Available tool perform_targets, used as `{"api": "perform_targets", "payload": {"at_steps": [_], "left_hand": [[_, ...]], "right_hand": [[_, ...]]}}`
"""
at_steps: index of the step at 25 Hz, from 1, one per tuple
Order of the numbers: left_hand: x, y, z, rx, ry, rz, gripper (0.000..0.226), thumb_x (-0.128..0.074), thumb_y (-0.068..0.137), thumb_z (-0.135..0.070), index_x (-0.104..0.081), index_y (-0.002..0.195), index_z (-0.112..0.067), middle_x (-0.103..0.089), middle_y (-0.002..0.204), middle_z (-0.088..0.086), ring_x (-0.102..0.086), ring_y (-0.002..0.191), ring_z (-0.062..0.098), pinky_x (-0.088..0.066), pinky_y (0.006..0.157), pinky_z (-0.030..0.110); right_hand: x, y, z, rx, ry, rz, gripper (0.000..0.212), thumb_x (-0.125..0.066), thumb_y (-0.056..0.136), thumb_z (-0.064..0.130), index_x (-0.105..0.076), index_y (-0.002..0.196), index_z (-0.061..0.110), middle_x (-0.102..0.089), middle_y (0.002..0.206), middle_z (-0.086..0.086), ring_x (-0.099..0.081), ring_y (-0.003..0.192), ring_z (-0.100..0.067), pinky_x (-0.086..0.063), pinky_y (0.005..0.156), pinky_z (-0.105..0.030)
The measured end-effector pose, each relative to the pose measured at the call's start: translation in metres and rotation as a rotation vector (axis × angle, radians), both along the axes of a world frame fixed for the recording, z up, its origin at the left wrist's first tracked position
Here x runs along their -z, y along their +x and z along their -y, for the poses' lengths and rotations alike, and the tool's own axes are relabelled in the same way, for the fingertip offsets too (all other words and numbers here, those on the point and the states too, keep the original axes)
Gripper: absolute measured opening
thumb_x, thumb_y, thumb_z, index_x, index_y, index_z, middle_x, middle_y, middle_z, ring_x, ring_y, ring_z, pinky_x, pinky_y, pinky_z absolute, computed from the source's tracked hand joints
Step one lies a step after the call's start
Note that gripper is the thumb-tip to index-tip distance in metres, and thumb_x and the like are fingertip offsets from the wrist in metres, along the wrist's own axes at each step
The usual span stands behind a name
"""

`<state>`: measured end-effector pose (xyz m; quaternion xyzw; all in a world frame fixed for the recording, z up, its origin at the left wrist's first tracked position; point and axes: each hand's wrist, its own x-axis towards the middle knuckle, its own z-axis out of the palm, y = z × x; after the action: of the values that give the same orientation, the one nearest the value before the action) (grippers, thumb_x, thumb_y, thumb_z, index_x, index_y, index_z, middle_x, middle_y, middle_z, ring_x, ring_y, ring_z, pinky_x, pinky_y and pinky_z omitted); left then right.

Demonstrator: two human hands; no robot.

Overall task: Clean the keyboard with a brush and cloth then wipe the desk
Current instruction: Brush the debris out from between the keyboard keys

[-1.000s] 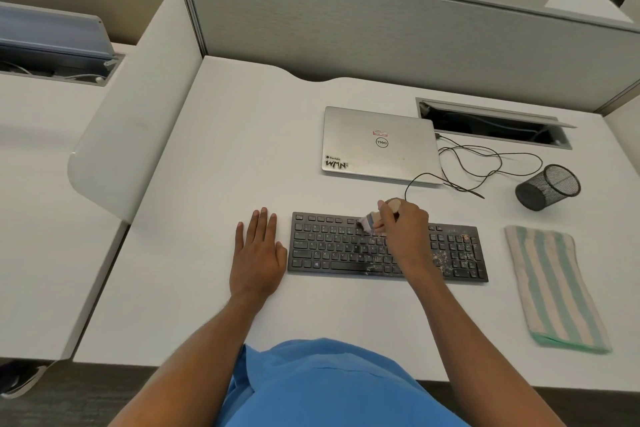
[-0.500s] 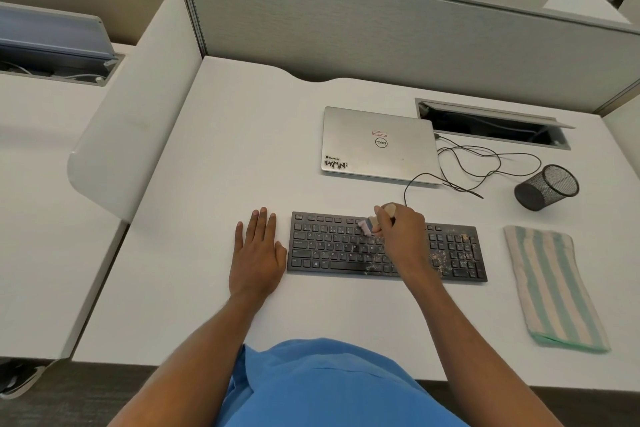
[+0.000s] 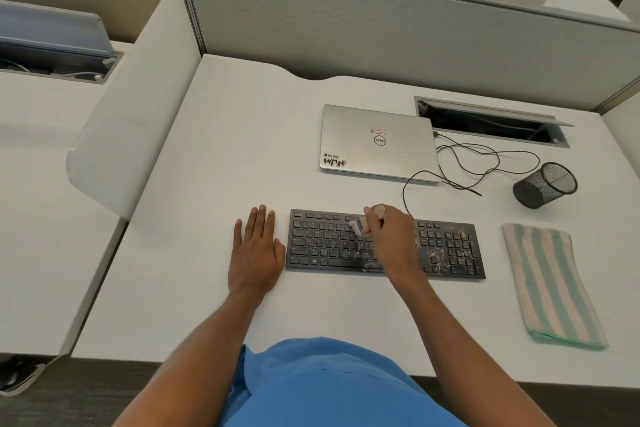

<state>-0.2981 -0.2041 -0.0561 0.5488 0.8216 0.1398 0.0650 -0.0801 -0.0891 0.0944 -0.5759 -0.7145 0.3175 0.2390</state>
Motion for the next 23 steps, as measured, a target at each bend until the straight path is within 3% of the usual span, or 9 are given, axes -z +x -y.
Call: {"api": "perform_targets", "payload": {"at_steps": [6, 9, 13, 18, 21, 23], "left_hand": [[0.002, 0.000, 0.000, 0.000, 0.018, 0.006, 0.067, -0.028, 0.101, -0.033, -0.033, 0.164, -0.010, -0.024, 0.174, 0.010, -0.016, 0.163, 0.023, -0.007, 0.133, 0.050], [0.003, 0.000, 0.000, -0.004, 0.025, 0.004, 0.068, -0.028, 0.100, -0.033, -0.035, 0.163, -0.009, -0.026, 0.173, 0.010, -0.018, 0.162, 0.024, -0.008, 0.133, 0.050], [0.003, 0.001, 0.000, -0.005, 0.031, 0.005, 0.068, -0.027, 0.099, -0.032, -0.036, 0.163, -0.009, -0.026, 0.173, 0.011, -0.019, 0.162, 0.025, -0.008, 0.133, 0.050], [0.004, 0.002, 0.000, -0.005, 0.026, 0.013, 0.068, -0.027, 0.100, -0.033, -0.035, 0.163, -0.009, -0.026, 0.173, 0.010, -0.018, 0.162, 0.024, -0.008, 0.133, 0.050], [0.004, 0.001, 0.001, -0.006, 0.020, 0.015, 0.068, -0.026, 0.100, -0.033, -0.034, 0.164, -0.009, -0.024, 0.174, 0.010, -0.017, 0.163, 0.024, -0.007, 0.133, 0.049], [0.004, 0.000, 0.001, -0.005, 0.017, 0.015, 0.068, -0.026, 0.100, -0.033, -0.034, 0.164, -0.009, -0.024, 0.174, 0.010, -0.016, 0.163, 0.024, -0.007, 0.133, 0.049]], "right_hand": [[-0.004, 0.008, 0.002, -0.043, -0.055, 0.063, 0.044, -0.049, 0.105, 0.017, -0.059, 0.072, -0.009, -0.067, 0.061, -0.017, -0.058, 0.050, 0.016, -0.041, 0.044, -0.011], [-0.005, 0.004, -0.002, -0.019, 0.021, 0.047, 0.044, -0.051, 0.105, 0.020, -0.060, 0.070, -0.005, -0.066, 0.062, -0.010, -0.059, 0.053, 0.015, -0.041, 0.046, -0.015], [0.006, 0.005, 0.005, -0.036, -0.043, 0.090, 0.044, -0.050, 0.105, 0.019, -0.060, 0.069, -0.004, -0.064, 0.059, -0.006, -0.056, 0.054, 0.019, -0.041, 0.047, -0.010], [-0.001, 0.003, 0.003, -0.053, -0.046, 0.072, 0.044, -0.048, 0.105, 0.018, -0.059, 0.073, -0.009, -0.066, 0.061, -0.018, -0.058, 0.048, 0.014, -0.040, 0.042, -0.012], [-0.001, -0.009, 0.003, -0.040, 0.066, 0.035, 0.045, -0.051, 0.105, 0.021, -0.059, 0.068, -0.005, -0.064, 0.060, -0.011, -0.058, 0.055, 0.012, -0.042, 0.048, -0.019], [0.007, -0.013, 0.006, -0.048, 0.040, 0.008, 0.047, -0.050, 0.105, 0.023, -0.055, 0.065, -0.002, -0.062, 0.060, -0.006, -0.060, 0.060, 0.012, -0.042, 0.049, -0.022]]}}
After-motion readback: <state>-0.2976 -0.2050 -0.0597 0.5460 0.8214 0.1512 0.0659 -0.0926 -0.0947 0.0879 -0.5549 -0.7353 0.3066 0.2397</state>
